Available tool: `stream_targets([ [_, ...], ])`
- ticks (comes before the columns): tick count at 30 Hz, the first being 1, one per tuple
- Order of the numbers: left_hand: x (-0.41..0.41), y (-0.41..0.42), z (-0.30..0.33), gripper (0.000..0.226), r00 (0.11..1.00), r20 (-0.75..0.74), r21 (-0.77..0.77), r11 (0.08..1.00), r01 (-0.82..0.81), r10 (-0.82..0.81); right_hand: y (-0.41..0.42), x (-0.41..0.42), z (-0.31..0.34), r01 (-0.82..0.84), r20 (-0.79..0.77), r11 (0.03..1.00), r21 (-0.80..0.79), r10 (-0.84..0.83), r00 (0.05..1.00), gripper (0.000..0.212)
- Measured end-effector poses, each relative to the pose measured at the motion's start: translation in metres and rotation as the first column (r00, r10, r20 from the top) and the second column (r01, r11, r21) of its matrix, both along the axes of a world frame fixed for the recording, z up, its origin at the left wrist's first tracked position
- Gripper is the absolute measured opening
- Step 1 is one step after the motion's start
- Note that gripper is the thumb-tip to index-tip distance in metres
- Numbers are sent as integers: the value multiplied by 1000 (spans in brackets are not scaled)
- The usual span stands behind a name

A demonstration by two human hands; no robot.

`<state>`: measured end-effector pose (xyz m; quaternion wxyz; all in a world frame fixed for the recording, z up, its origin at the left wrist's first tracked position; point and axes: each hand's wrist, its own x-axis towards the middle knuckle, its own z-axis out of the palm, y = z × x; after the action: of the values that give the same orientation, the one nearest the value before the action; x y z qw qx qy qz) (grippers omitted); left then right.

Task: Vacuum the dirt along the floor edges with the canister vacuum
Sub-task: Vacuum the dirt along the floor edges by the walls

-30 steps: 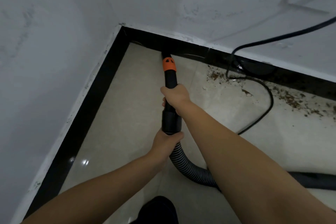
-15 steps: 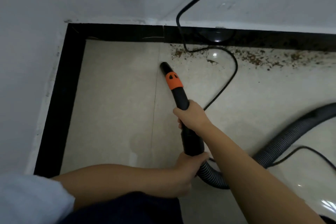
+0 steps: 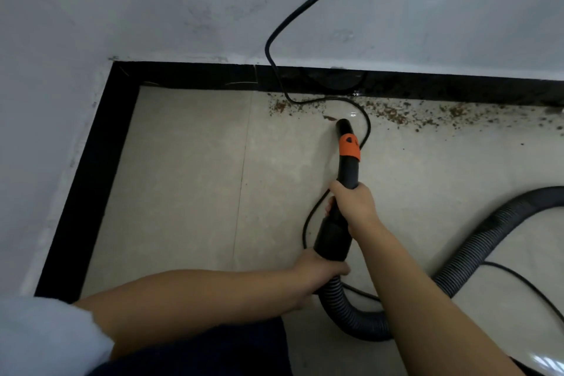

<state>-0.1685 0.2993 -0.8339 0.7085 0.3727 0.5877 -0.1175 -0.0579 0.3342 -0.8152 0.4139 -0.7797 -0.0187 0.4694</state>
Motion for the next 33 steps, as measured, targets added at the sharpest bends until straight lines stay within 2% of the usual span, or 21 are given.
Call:
stream_targets([
  [3, 3, 9, 1, 28, 998, 14, 29, 998, -59, 58, 17, 0, 1, -45, -12, 999, 9, 45, 999, 9],
  [8, -10, 11, 1, 18, 969, 3, -7, 969, -246, 246, 43, -22, 1, -246, -55, 969, -2, 245, 968, 11],
  [12, -19, 20, 0, 34, 933, -19, 21, 933, -359, 360, 62, -37, 1, -333, -102, 943, 32, 334, 937, 10],
  [15, -23, 31, -1, 34, 925, -18, 50, 924, -379, 380, 73, -42, 2, -338, -109, 940, 47, 341, 934, 11],
  [19, -20, 33, -2, 33, 948, -23, 52, 947, -317, 319, 70, -34, 0, -271, -102, 962, 32, 273, 957, 13],
  [26, -7, 3, 8, 13, 973, -6, 31, 973, -229, 230, 30, -15, 1, -210, -121, 977, 38, 213, 970, 11],
  [28, -5, -2, 13, 17, 989, 38, 83, 986, -147, 144, 18, -7, 9, -179, -135, 980, 82, 189, 973, 10],
  [30, 0, -7, 20, 29, 995, 99, 140, 990, -37, 23, 5, 5, 19, -160, -126, 979, 130, 177, 976, 11],
  [33, 10, -13, 29, 32, 959, 217, 117, 980, 160, -183, -18, 26, 35, -99, -118, 983, 154, 118, 986, 12],
])
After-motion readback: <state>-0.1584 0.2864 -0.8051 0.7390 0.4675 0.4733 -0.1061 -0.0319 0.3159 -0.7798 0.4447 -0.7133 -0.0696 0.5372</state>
